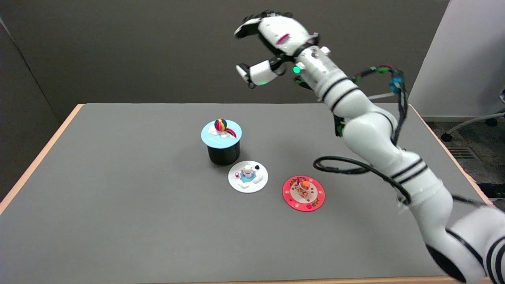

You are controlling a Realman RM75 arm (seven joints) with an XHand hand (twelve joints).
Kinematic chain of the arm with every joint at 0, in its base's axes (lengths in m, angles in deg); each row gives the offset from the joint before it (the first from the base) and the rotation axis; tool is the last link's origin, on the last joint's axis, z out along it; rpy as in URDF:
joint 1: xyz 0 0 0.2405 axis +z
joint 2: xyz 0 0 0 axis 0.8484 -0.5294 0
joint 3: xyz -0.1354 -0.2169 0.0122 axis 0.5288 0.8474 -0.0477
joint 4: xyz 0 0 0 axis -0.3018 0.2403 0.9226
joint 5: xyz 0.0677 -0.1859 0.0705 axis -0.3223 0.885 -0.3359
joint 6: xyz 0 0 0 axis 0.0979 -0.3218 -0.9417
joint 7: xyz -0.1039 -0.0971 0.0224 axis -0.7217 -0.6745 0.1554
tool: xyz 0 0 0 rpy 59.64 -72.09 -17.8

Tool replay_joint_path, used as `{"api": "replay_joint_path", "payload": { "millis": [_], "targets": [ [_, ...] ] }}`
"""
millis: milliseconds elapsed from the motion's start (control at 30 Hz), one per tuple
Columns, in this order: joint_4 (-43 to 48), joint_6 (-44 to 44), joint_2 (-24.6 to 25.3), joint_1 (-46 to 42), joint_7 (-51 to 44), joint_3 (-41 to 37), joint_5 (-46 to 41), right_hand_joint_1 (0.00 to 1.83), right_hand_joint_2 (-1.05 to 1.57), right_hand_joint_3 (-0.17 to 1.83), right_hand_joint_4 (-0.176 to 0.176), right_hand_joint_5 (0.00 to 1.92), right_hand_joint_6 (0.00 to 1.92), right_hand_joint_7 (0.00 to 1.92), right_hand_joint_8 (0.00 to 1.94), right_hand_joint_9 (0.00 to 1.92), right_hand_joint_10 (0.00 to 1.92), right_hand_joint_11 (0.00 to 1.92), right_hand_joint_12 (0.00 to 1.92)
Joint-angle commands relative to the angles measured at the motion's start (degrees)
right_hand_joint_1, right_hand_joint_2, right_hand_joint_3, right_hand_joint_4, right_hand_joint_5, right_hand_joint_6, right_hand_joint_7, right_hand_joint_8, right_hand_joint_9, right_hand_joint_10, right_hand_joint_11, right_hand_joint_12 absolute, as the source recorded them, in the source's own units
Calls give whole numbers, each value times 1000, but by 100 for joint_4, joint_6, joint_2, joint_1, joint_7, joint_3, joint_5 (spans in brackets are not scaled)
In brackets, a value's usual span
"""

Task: Place the cup lid with blue sky onto the cup.

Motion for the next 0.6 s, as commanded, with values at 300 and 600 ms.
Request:
{"api": "replay_joint_path", "payload": {
  "millis": [300, 600],
  "targets": [
    [-986, -2128, 1300, -2805, -331, -2132, 4, 730, 251, 947, -161, 179, 155, 164, 152, 373, 182, 455, 407],
    [-995, -2443, 1567, -3144, -323, -2348, 2, 726, 256, 921, -156, 184, 153, 209, 146, 358, 181, 434, 391]
  ]
}}
